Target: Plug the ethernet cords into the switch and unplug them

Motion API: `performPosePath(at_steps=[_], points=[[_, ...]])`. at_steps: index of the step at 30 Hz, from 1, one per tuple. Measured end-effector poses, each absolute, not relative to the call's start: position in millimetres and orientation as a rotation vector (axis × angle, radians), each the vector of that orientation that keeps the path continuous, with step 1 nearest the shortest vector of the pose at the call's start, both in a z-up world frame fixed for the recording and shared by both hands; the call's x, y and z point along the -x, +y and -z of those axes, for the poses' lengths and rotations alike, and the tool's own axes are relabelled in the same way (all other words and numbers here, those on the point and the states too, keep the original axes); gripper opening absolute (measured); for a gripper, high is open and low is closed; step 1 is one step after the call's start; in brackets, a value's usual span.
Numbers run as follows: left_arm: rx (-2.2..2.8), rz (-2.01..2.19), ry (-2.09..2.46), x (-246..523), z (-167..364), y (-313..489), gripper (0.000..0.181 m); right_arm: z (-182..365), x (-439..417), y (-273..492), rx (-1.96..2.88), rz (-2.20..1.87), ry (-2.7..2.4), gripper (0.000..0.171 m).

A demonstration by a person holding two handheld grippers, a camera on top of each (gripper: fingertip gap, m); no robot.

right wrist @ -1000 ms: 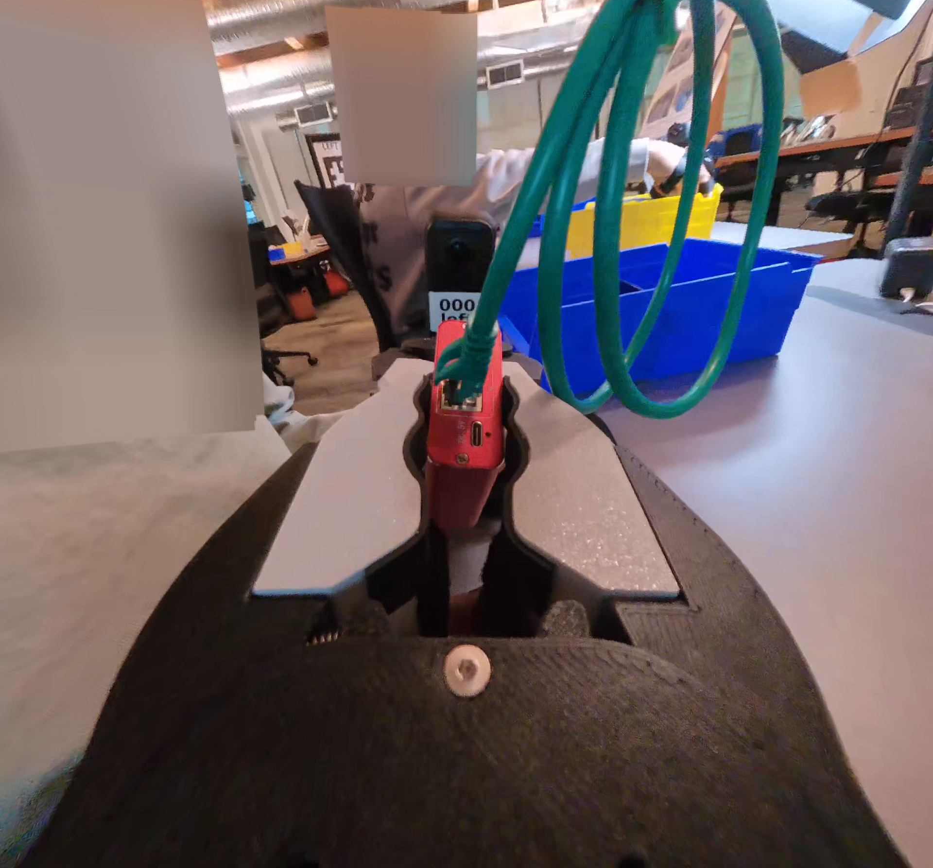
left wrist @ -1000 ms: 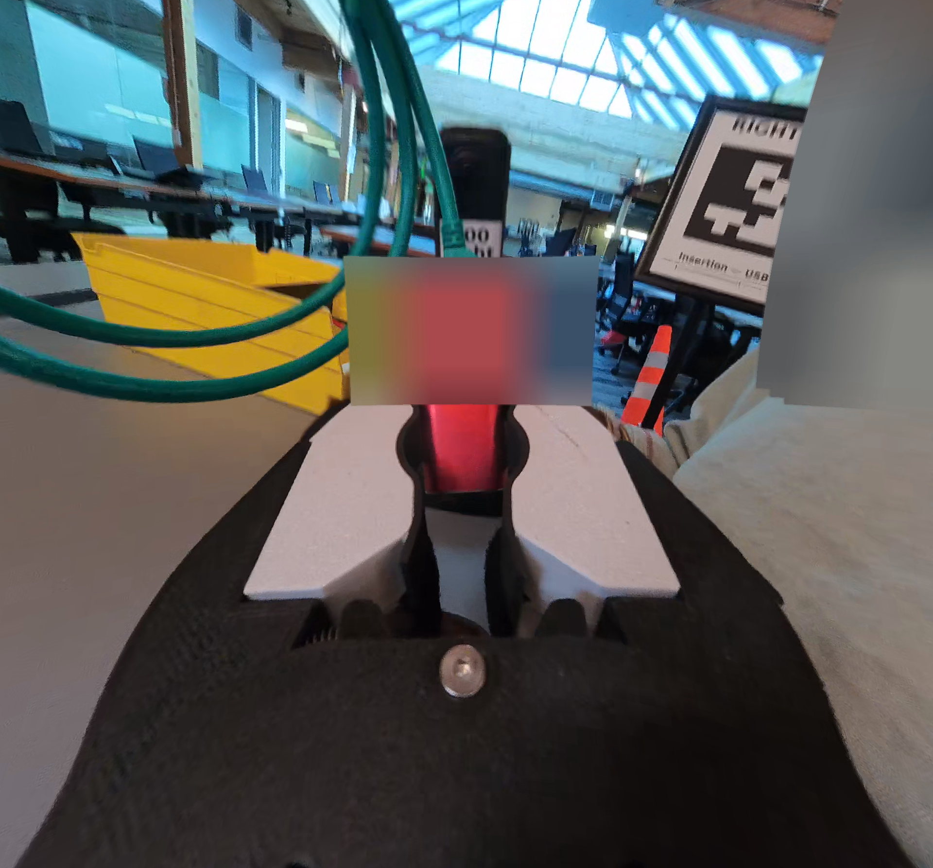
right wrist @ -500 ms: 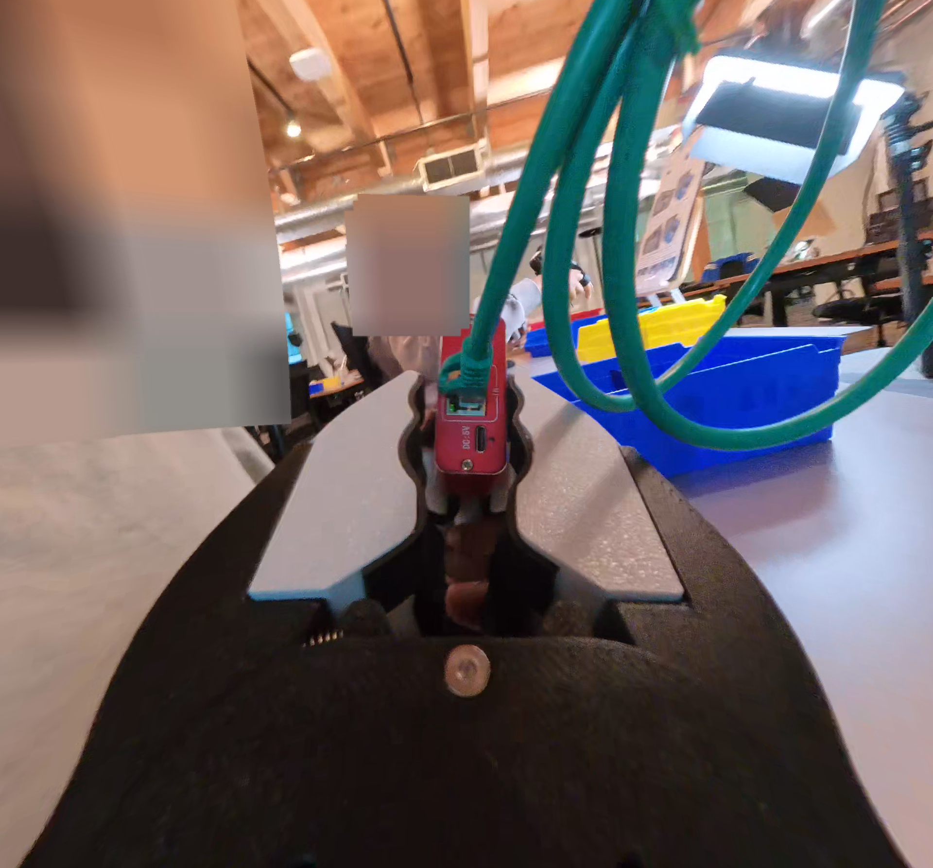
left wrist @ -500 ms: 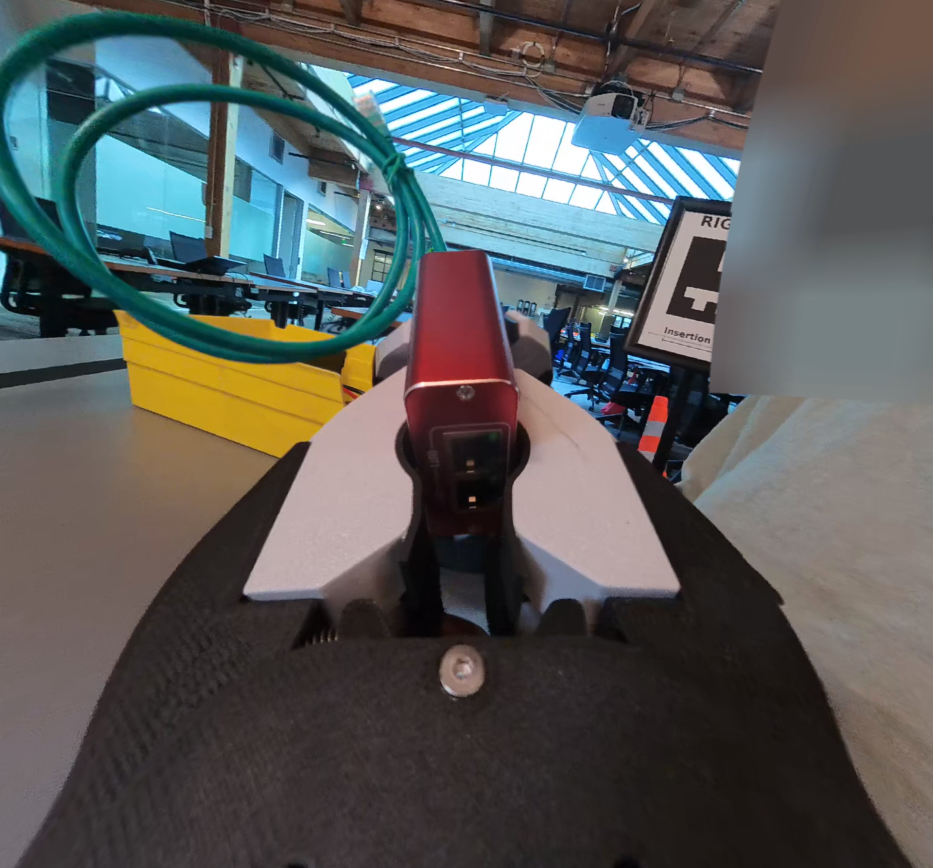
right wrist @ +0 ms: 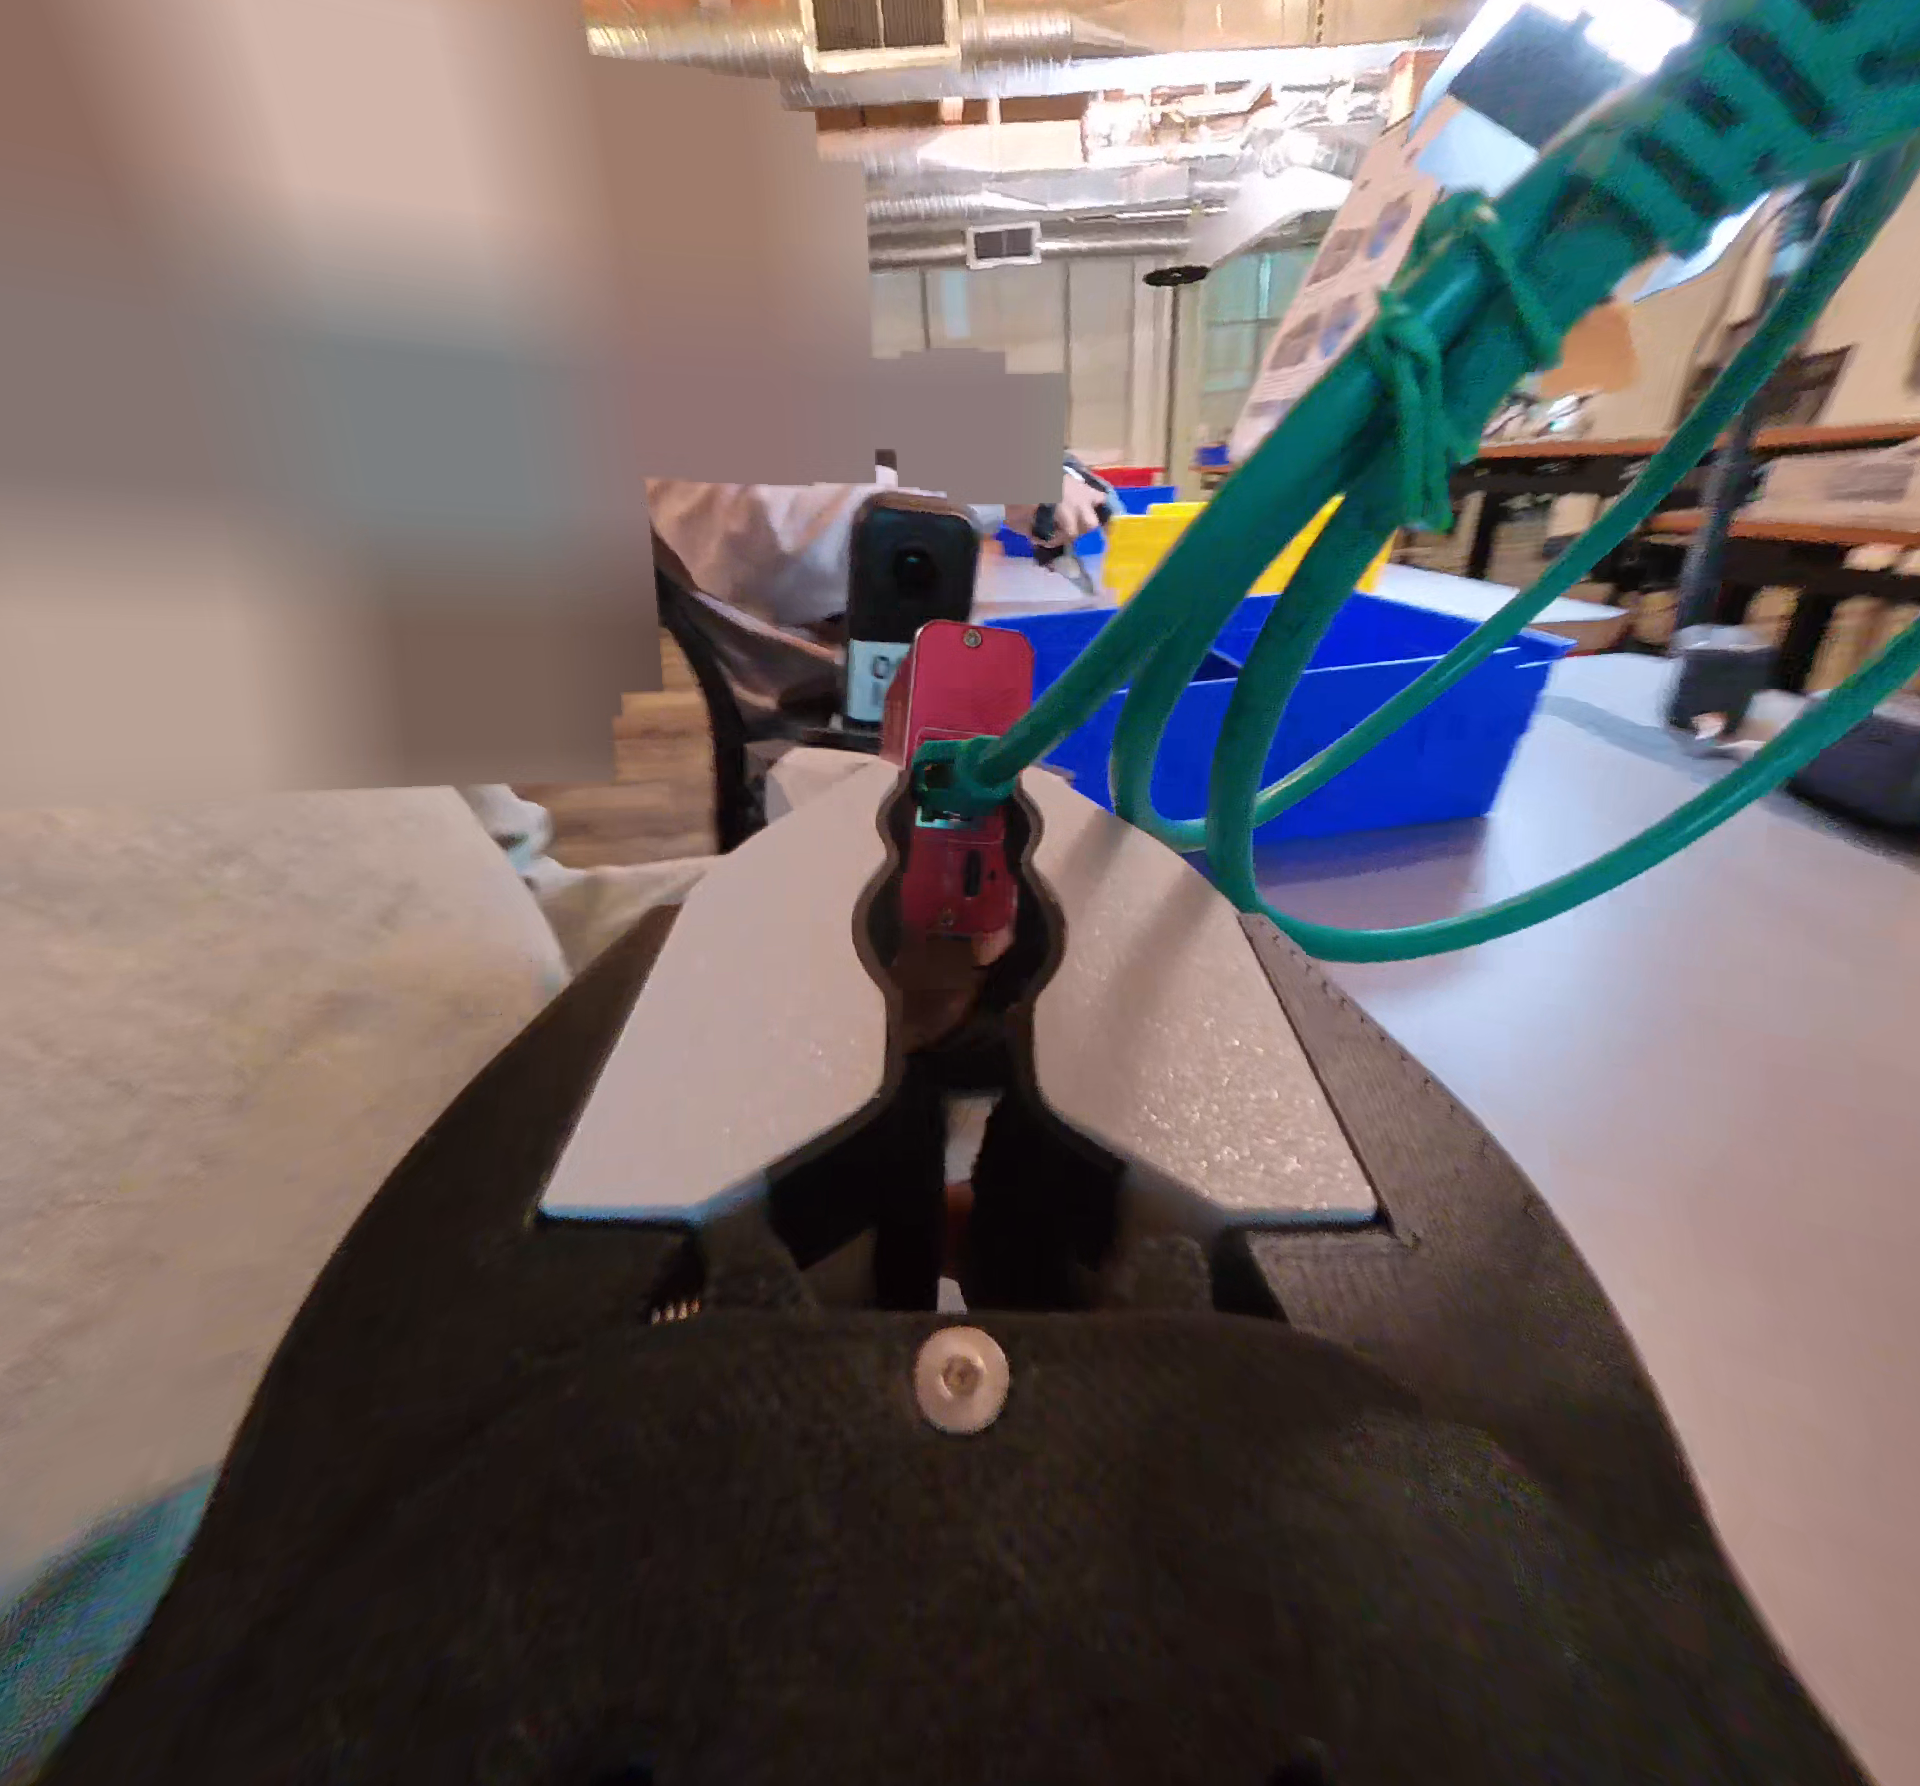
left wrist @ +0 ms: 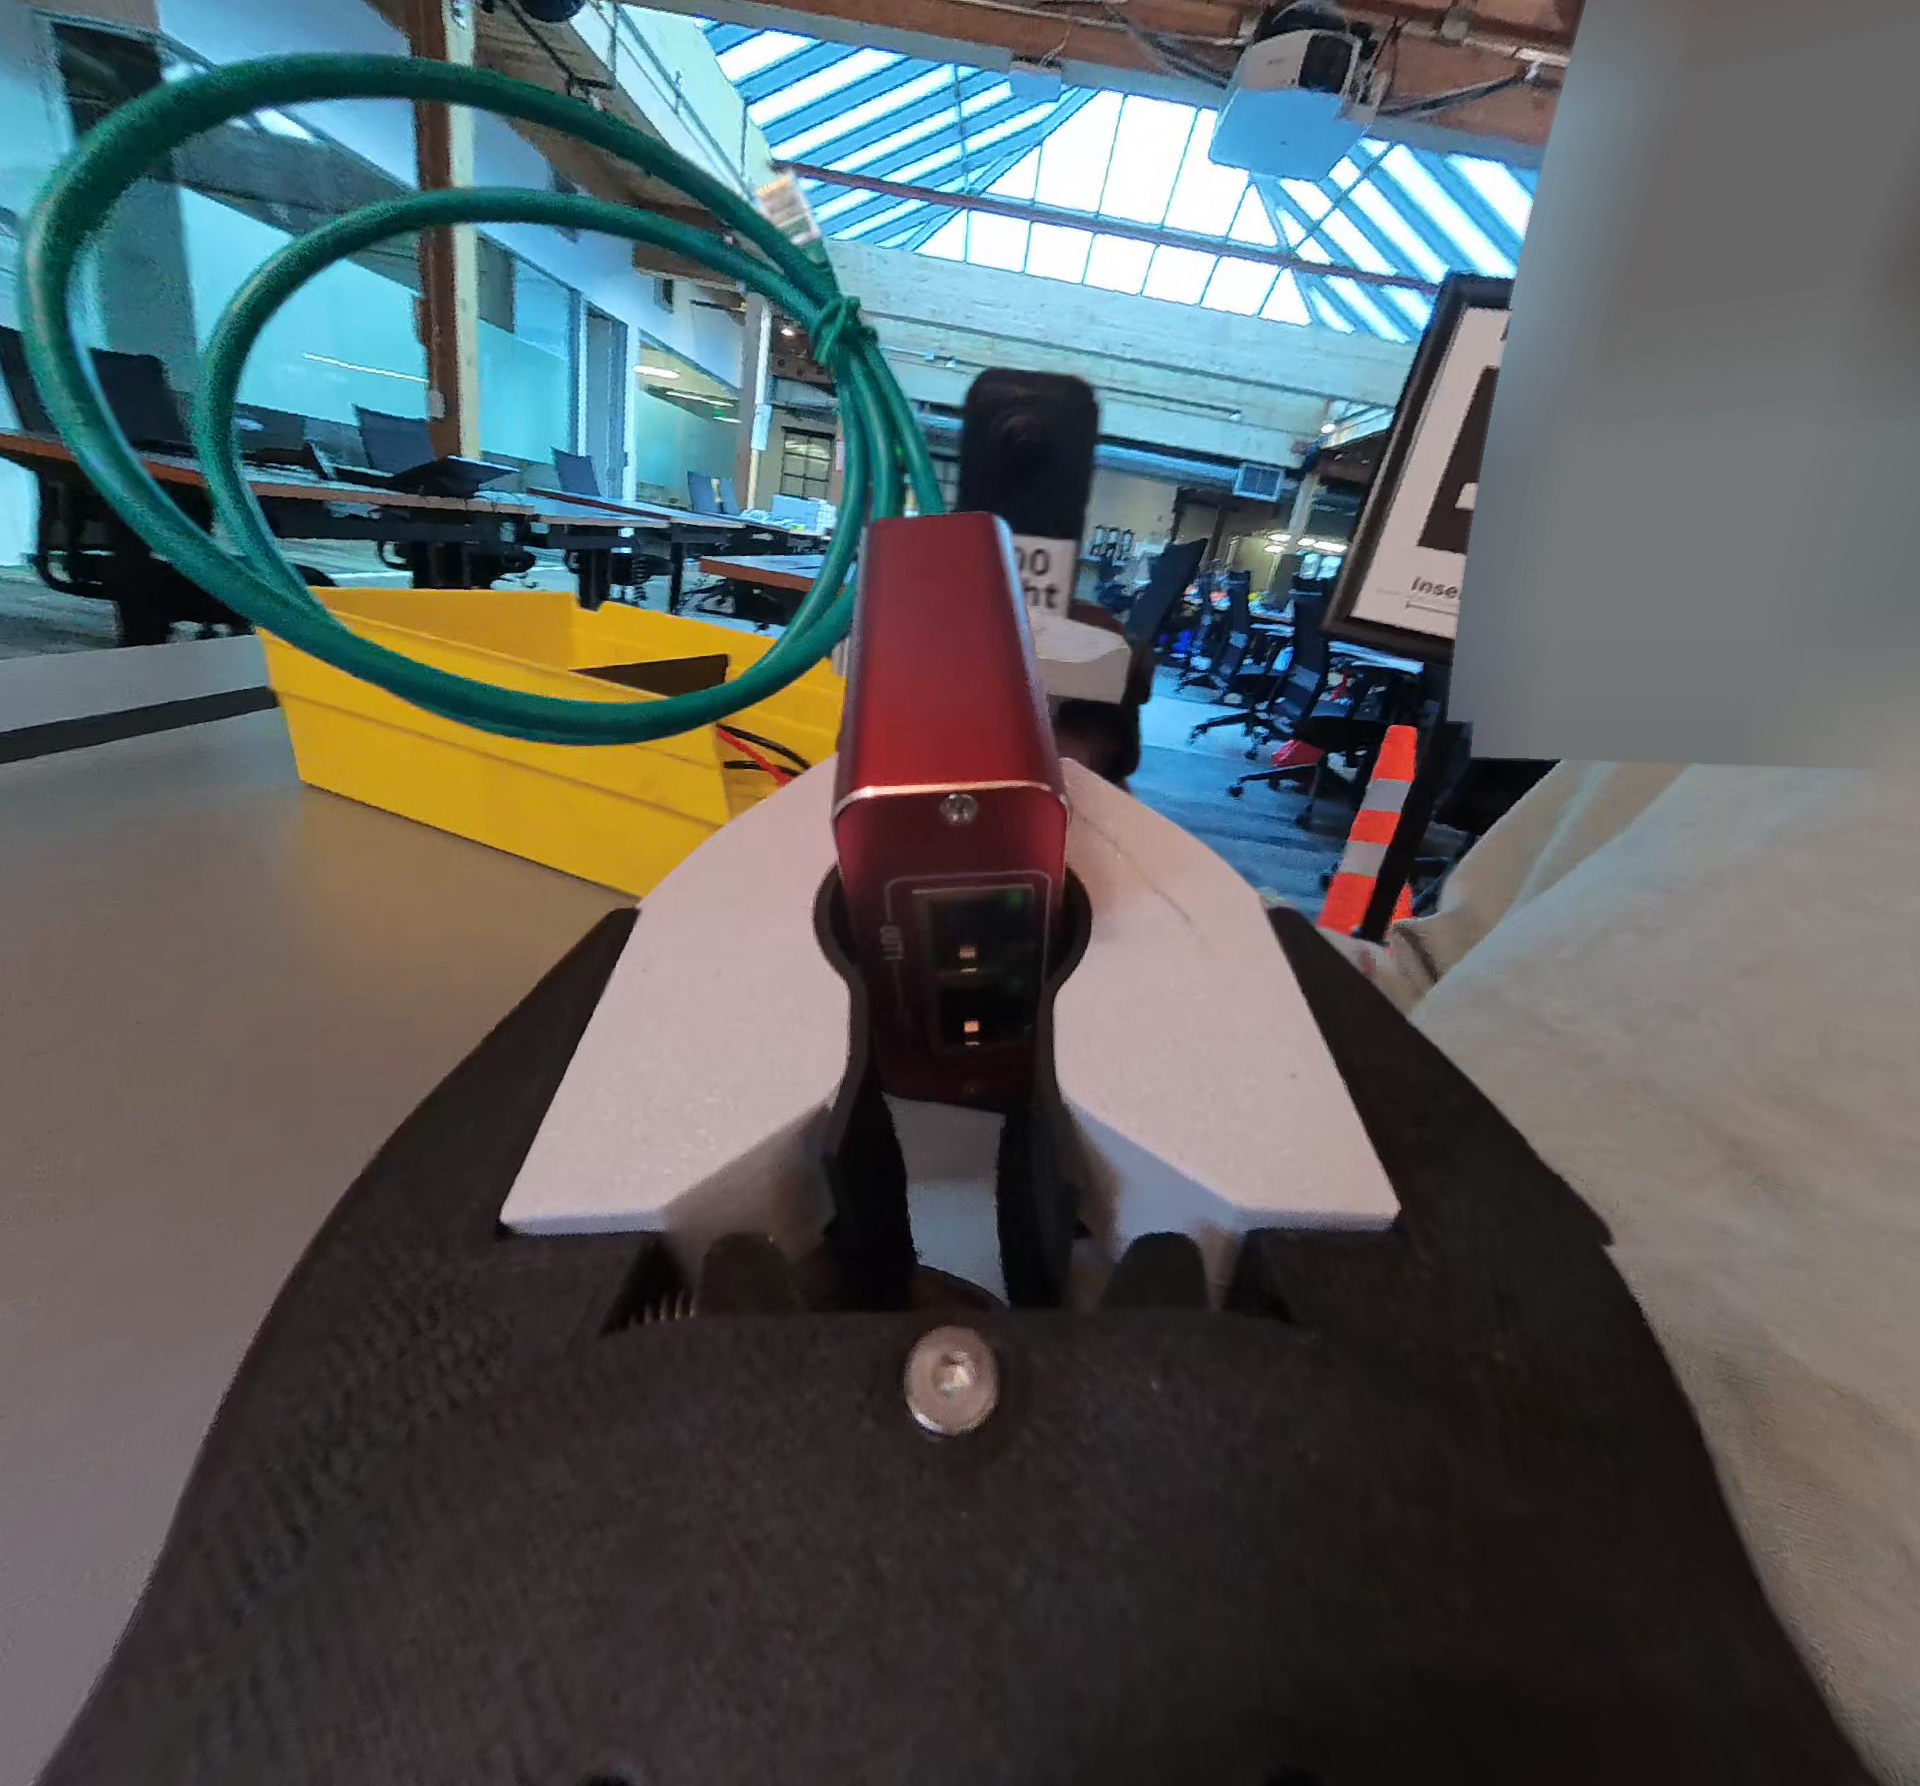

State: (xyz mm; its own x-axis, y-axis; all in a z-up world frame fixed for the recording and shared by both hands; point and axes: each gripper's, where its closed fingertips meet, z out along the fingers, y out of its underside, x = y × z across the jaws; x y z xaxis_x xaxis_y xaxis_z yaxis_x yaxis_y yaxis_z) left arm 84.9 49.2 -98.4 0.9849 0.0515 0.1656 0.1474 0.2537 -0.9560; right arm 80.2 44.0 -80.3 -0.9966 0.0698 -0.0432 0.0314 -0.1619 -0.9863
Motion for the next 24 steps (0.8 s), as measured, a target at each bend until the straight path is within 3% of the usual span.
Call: performPosePath(at_steps=[8, 20, 24], points=[[1.328, -0.146, -0.180, -76.3, 97.7, 46.6, 0.029, 76.8, -74.3, 42.3, 0.080, -2.263, -1.816, 0.018], [1.210, 0.097, -0.180, -85.4, 83.3, 45.1, 0.030, 57.5, -81.7, 39.1, 0.122, -2.320, -1.671, 0.015], [1.147, 0.152, -0.166, -87.8, 77.9, 28.4, 0.029, 12.6, -65.0, 127.5, 0.330, -2.535, -1.174, 0.013]])
